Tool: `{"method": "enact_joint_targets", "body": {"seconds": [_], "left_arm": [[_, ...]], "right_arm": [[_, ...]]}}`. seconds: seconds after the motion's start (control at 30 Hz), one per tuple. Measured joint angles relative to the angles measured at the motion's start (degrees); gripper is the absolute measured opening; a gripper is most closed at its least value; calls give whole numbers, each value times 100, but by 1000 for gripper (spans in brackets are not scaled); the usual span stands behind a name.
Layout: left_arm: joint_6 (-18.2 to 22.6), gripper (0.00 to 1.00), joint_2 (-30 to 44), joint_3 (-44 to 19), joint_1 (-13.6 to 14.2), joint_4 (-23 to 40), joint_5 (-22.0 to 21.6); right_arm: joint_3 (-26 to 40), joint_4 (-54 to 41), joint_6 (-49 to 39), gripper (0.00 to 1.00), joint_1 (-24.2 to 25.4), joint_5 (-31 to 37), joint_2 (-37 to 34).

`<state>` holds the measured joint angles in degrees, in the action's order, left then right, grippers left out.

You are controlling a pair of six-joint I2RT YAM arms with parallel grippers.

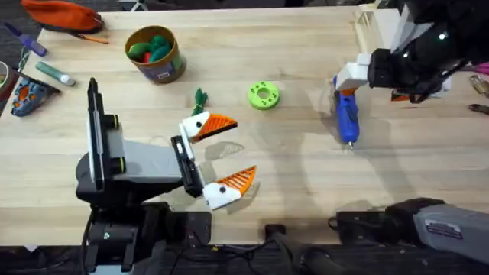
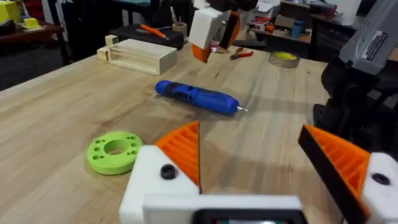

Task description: Pick up the gripper from the table and insert it into the empty holder that is missing its gripper. Then pick up a screw, insert it into the mounting hole, and use the screwdriver to tighten it. Finally, clean up the table by picking up the vegetable and placing it into the bucket.

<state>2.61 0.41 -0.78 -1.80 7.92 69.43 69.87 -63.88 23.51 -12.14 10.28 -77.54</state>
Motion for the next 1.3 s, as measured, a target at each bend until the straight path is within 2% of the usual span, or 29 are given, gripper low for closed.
{"method": "enact_joint_targets", "body": {"seconds": [0.17, 0.23, 0.3, 0.5, 0.6, 0.63, 1.07, 1.3], "left_arm": [[0, 987, 0, 0, 0, 0, 0], [2, 939, -1, 0, 0, 0, 2], [7, 807, 0, 0, 0, 0, 0], [31, 282, -1, 0, 0, 0, 0], [39, 54, -1, 0, 0, 0, -2], [41, 17, 0, 0, 0, -1, 0], [39, 6, -1, 0, 0, 0, 0], [39, 6, -1, 0, 0, 0, -1]], "right_arm": [[0, 0, 0, 933, 0, 0, 0], [0, 0, 0, 933, 0, 0, 0], [0, 0, 0, 933, 0, 0, 0], [0, 0, 0, 933, 0, 0, 0], [0, 0, 0, 933, 0, 0, 0], [0, 0, 0, 933, 0, 0, 0], [0, 2, -1, 941, 0, -2, 0], [-2, 356, -303, 940, 6, -4, -61]]}}
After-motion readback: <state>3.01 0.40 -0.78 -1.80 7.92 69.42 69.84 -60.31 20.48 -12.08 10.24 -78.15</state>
